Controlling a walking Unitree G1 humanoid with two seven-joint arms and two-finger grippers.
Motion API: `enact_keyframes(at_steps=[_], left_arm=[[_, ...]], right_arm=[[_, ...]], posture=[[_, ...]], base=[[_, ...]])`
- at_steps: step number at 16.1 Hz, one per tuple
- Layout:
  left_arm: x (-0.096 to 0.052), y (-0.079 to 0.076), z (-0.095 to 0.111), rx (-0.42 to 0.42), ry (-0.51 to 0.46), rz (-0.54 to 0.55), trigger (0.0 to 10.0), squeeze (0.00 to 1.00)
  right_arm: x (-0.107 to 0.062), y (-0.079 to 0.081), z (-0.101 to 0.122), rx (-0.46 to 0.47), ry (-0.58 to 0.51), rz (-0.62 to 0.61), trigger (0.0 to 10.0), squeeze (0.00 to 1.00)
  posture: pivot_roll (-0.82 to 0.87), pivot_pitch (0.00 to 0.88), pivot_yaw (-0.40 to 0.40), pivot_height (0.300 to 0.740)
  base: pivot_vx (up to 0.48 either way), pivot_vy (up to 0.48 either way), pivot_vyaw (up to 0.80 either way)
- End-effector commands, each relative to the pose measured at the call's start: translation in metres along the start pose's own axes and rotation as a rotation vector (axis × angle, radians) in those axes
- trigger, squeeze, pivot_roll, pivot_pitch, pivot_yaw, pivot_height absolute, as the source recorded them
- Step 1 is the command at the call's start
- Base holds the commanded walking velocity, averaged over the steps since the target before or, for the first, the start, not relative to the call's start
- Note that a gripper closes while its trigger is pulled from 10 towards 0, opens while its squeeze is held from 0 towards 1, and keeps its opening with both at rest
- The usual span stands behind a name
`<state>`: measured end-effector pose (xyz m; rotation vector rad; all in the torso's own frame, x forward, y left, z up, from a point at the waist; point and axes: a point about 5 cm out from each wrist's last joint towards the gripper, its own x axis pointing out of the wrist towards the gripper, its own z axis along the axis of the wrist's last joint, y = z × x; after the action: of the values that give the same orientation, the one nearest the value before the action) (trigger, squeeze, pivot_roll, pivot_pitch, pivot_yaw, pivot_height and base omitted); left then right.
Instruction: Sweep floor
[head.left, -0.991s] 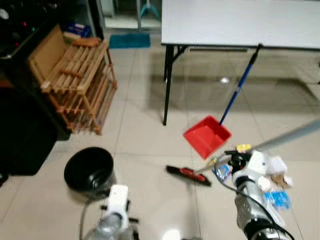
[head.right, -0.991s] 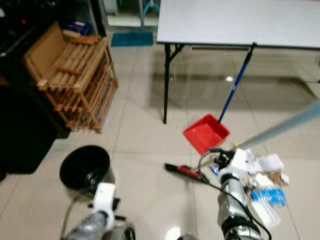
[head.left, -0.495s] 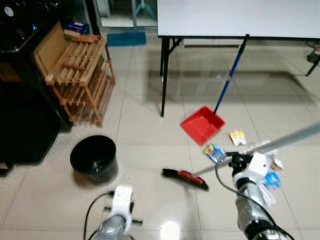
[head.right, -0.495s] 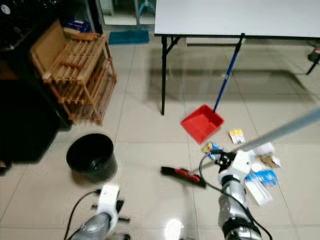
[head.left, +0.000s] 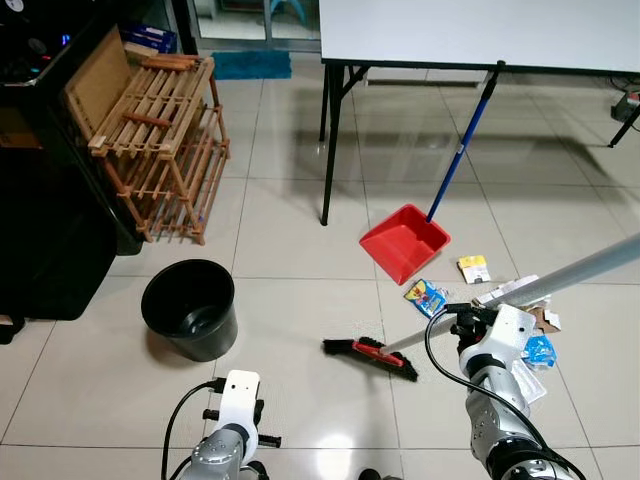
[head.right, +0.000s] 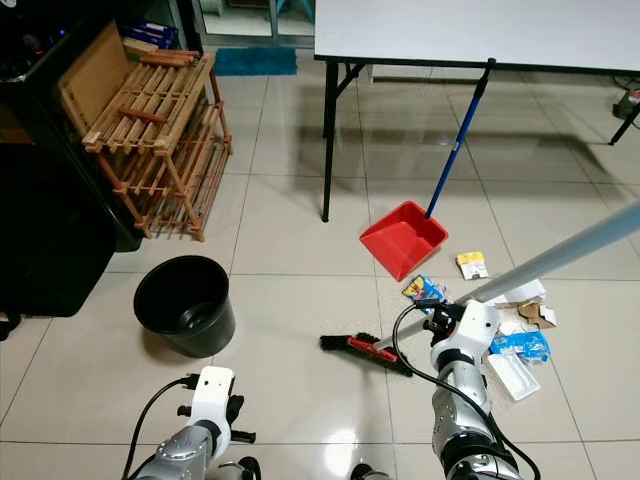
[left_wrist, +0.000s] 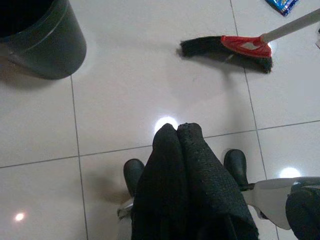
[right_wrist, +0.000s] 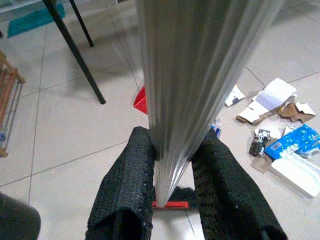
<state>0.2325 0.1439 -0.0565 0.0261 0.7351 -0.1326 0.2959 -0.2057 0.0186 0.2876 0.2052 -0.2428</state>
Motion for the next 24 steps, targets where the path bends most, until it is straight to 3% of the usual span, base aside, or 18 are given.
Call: enact_keyframes(at_steps=[1, 4, 6, 9, 14, 16, 22, 24], left_arm=[[-0.001, -0.001, -0.004, -0.005, 0.016, 0.004, 10.0, 0.0], [-0.001, -0.001, -0.005, -0.002, 0.016, 0.003, 10.0, 0.0], [-0.001, 0.001, -0.002, 0.0, 0.004, 0.005, 10.0, 0.0], [0.001, 0.004, 0.006, -0.006, -0.027, 0.008, 10.0, 0.0], [0.006, 0.004, 0.056, 0.063, -0.201, -0.125, 10.0, 0.0], [0.007, 0.002, 0.063, 0.072, -0.228, -0.158, 10.0, 0.0], [0.007, -0.015, 0.103, 0.134, -0.363, -0.299, 10.0, 0.0], [0.005, -0.028, 0.11, 0.198, -0.384, -0.411, 10.0, 0.0]], right_arm=[[0.0, -0.003, -0.001, -0.011, 0.018, 0.0, 10.0, 0.0], [-0.001, -0.001, -0.004, -0.014, 0.032, 0.011, 10.0, 0.0], [0.001, 0.01, -0.004, -0.026, 0.045, 0.111, 10.0, 0.0], [0.002, 0.014, -0.002, -0.049, 0.051, 0.167, 10.0, 0.0], [0.002, 0.028, -0.002, -0.086, 0.084, 0.354, 10.0, 0.0], [0.001, 0.031, -0.002, -0.086, 0.086, 0.384, 10.0, 0.0], [-0.002, 0.043, -0.008, -0.107, 0.113, 0.455, 10.0, 0.0], [-0.004, 0.047, -0.01, -0.112, 0.128, 0.509, 10.0, 0.0]], posture=[[0.01, 0.177, -0.035, 0.74], [0.01, 0.173, -0.034, 0.74], [0.01, 0.167, -0.034, 0.74], [0.01, 0.165, -0.035, 0.74], [0.02, 0.153, -0.035, 0.74], [0.02, 0.153, -0.036, 0.74], [0.03, 0.147, -0.041, 0.74], [0.03, 0.144, -0.042, 0.74]], base=[[0.0, 0.0, 0.0], [0.0, 0.0, 0.0], [0.0, 0.0, 0.0], [0.0, 0.0, 0.0], [0.0, 0.0, 0.0], [0.0, 0.0, 0.0], [0.0, 0.0, 0.0], [0.0, 0.0, 0.0]])
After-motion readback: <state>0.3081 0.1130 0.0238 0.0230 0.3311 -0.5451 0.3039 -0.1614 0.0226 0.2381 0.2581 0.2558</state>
